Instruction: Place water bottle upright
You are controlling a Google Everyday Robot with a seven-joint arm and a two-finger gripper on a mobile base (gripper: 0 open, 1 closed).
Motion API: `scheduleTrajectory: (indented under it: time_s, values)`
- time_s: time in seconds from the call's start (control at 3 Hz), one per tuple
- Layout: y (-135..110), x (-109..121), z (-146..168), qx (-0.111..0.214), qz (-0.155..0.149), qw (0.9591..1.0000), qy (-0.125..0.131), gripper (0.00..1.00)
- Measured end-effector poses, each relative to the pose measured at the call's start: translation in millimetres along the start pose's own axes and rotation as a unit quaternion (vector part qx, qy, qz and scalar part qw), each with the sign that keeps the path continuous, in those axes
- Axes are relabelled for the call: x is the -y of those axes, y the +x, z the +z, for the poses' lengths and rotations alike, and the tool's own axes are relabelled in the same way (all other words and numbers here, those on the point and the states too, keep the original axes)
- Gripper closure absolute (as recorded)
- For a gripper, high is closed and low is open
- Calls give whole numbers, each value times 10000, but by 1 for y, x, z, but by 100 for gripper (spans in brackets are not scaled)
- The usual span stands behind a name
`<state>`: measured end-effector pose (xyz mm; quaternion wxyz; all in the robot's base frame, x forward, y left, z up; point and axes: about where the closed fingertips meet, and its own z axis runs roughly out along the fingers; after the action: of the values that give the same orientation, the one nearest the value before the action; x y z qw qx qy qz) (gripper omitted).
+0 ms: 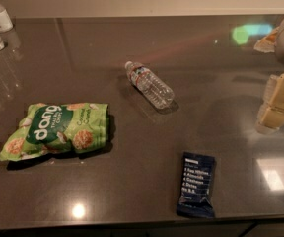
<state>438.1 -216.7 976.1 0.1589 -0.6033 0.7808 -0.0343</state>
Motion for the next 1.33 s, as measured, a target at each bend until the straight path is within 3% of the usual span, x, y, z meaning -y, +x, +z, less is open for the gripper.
scheduleTrajectory:
  time_s: [0.67,1.33]
  values:
    - [-5,7,1,-48,65,10000,39,0]
    - [-42,40,34,293,581,9978,-129,0]
